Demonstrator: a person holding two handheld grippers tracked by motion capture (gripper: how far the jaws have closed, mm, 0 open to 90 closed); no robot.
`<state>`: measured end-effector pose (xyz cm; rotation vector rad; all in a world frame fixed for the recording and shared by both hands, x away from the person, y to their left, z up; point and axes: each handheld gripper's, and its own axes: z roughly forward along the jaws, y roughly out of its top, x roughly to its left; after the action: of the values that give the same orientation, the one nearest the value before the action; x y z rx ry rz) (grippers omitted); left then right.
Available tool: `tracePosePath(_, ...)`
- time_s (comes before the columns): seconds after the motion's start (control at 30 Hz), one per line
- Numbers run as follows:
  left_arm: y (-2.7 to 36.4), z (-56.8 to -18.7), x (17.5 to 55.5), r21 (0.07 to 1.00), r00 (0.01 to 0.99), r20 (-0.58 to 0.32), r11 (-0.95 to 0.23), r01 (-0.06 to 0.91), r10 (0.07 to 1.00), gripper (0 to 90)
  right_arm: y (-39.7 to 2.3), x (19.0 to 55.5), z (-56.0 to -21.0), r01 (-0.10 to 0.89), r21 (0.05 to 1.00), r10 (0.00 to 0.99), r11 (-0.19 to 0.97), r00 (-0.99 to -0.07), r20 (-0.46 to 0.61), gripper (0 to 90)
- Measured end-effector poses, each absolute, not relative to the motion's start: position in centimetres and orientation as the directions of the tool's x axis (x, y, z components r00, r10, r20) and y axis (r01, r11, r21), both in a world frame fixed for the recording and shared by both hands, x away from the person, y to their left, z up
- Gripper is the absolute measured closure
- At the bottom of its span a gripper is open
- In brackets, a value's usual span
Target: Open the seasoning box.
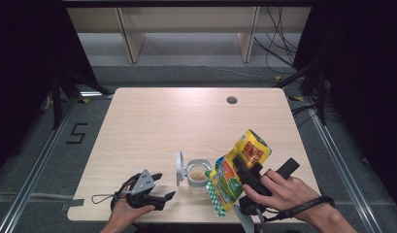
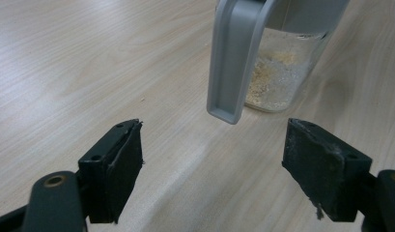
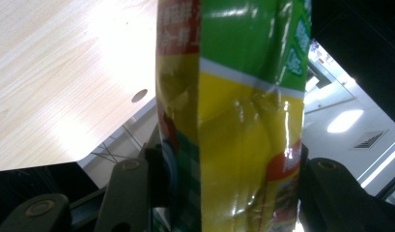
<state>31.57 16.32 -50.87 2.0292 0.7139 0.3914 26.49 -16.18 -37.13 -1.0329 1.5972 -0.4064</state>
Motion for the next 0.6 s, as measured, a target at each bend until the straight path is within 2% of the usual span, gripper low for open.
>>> tracePosePath(0.17,16.24,-50.93,31.52,0.85,0.775,-0.02,-0.397,0.347,0.632,21.4,-16.32,26.42,-37.24,-0.393,-0.719,-0.78,0.574,0.006,-0.626,55.1)
tracePosePath(0.43,16.3,-50.9,31.59,0.849,0.781,0.003,-0.414,0.328,0.625,21.4,-15.92,26.76,-37.24,-0.406,-0.735,-0.798,0.543,0.021,-0.602,55.3)
tracePosePath(0.6,16.08,-50.98,31.42,0.851,0.774,-0.025,-0.393,0.349,0.633,21.4,-15.91,26.87,-37.24,-0.401,-0.73,-0.795,0.554,0.006,-0.606,55.3)
